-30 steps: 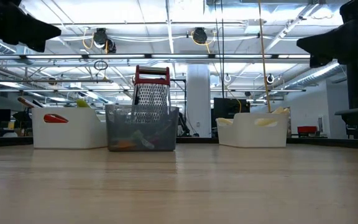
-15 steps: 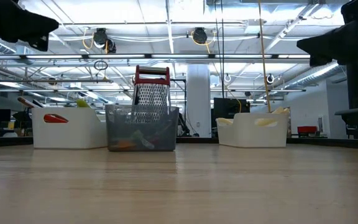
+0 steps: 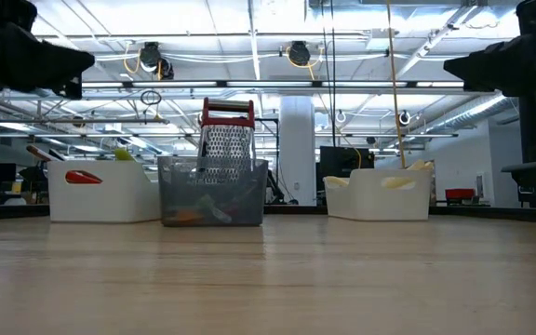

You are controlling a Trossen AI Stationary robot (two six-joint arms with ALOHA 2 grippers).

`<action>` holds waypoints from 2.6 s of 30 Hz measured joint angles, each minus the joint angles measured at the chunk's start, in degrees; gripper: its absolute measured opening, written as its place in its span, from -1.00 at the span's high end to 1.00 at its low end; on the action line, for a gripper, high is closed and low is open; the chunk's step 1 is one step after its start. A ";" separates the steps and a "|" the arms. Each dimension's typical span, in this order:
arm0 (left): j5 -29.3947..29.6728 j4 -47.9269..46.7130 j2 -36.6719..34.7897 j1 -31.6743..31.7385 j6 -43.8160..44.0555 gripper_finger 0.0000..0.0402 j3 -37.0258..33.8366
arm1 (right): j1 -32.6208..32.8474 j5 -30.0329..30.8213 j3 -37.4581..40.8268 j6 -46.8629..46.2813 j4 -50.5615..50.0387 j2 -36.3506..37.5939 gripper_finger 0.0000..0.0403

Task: Pick & Place Kitchen Items
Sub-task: Return to Home Position

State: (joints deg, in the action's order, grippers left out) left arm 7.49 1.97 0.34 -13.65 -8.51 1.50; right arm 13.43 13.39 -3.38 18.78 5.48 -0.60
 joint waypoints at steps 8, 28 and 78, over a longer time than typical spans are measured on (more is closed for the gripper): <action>-0.09 0.14 0.12 0.00 4.93 0.84 -0.70 | 0.00 0.00 0.02 -0.01 0.04 0.00 0.96; 0.07 1.43 0.13 0.00 5.89 0.84 -0.83 | 0.00 0.00 0.04 -0.04 0.05 0.00 0.96; 0.07 1.58 0.15 0.01 5.84 0.84 -0.81 | 0.00 0.00 0.04 -0.04 0.07 -0.02 0.96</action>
State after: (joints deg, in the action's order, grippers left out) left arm 7.55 3.55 0.49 -13.64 -2.68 0.69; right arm 13.43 13.39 -3.33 18.74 5.54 -0.62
